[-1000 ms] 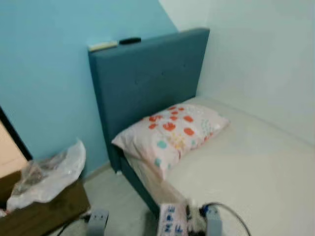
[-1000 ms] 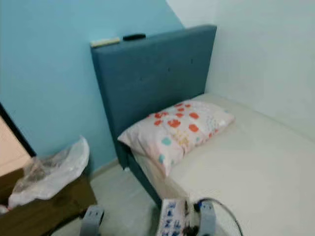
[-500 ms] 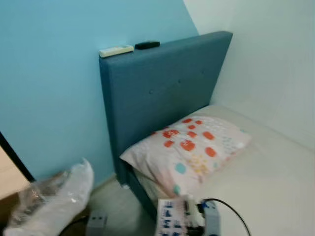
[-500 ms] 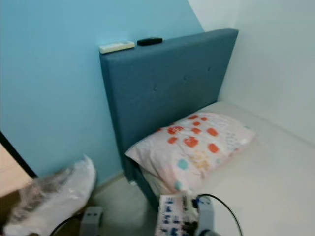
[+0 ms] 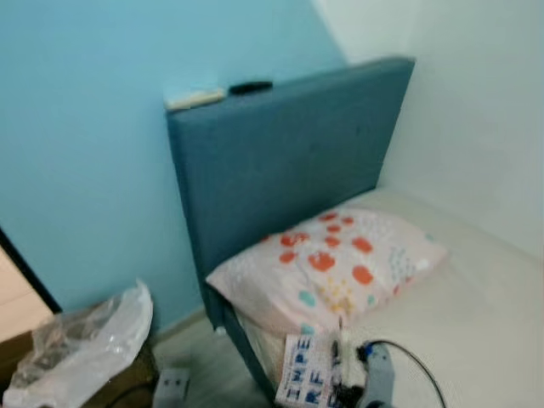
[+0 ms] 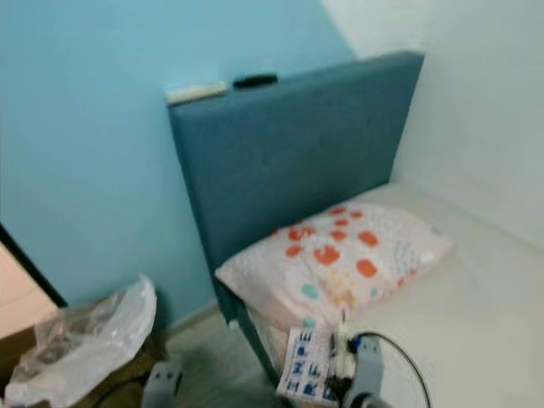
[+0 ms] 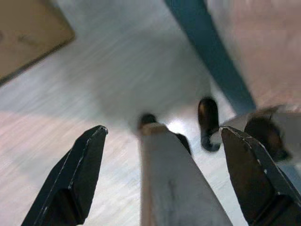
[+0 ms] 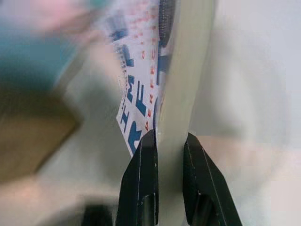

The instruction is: Clean up the room

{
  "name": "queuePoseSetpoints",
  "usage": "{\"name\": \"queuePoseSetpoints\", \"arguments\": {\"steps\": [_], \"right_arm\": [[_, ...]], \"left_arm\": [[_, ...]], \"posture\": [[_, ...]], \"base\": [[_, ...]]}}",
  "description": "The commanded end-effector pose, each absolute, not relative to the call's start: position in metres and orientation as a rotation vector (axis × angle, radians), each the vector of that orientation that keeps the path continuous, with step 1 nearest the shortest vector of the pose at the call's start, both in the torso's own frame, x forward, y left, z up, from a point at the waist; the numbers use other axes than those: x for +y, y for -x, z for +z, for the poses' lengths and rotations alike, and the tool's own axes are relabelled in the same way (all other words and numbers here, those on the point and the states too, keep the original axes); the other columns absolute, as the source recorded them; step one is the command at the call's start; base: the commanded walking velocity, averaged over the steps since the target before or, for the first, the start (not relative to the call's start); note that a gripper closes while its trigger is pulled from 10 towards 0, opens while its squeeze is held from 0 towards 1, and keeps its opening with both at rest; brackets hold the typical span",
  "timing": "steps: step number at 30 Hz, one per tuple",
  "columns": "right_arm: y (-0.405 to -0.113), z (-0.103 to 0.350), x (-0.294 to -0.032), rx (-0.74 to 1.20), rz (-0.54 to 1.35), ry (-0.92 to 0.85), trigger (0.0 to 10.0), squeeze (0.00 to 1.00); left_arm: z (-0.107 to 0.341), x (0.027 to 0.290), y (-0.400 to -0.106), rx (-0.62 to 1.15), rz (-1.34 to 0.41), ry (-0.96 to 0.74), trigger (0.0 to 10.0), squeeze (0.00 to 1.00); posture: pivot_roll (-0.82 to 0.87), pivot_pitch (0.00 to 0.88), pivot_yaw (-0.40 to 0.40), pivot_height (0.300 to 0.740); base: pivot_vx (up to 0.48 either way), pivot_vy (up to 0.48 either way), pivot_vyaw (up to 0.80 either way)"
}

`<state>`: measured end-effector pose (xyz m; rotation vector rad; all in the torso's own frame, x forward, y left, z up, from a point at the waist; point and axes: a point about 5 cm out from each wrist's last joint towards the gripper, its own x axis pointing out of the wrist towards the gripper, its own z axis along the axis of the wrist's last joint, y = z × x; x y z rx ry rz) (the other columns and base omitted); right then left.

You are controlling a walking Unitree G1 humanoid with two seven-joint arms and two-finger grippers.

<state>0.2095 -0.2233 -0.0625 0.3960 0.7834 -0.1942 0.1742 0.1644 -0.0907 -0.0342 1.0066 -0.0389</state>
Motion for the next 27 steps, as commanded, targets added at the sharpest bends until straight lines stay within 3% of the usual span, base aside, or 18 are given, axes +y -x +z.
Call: {"name": "queuePoseSetpoints", "arguments": {"steps": [1, 6, 12, 20, 27], "right_arm": [[-0.226, -0.041, -0.259, 0.598, -0.412, -0.424, 10.0, 0.0], [-0.221, -0.036, -0.281, 0.551, -0.58, -0.454, 10.0, 0.0], [-0.217, -0.037, -0.285, 0.544, -0.665, -0.514, 10.0, 0.0], [-0.241, -0.037, -0.241, 0.477, -0.508, -0.765, 10.0, 0.0], [-0.247, -0.037, -0.223, 0.495, -0.414, -0.824, 10.0, 0.0]], "left_arm": [[-0.092, 0.17, -0.17, 1.026, -0.029, 0.026, 10.0, 0.0], [-0.092, 0.17, -0.17, 1.025, -0.039, 0.02, 10.0, 0.0], [-0.092, 0.171, -0.17, 1.026, -0.043, 0.013, 10.0, 0.0], [-0.096, 0.186, -0.156, 1.052, -0.056, -0.038, 10.0, 0.0], [-0.099, 0.199, -0.142, 1.083, -0.058, -0.076, 10.0, 0.0]], "posture": [[-0.12, 0.0, -0.029, 0.733], [-0.12, 0.0, -0.023, 0.733], [-0.11, 0.0, -0.013, 0.733], [-0.05, 0.0, 0.02, 0.733], [-0.03, 0.0, 0.039, 0.733]], "base": [[0.0, 0.0, 0.0], [0.0, 0.0, 0.0], [0.0, 0.0, 0.0], [0.0, 0.0, 0.0], [0.0, 0.0, 0.0]]}}
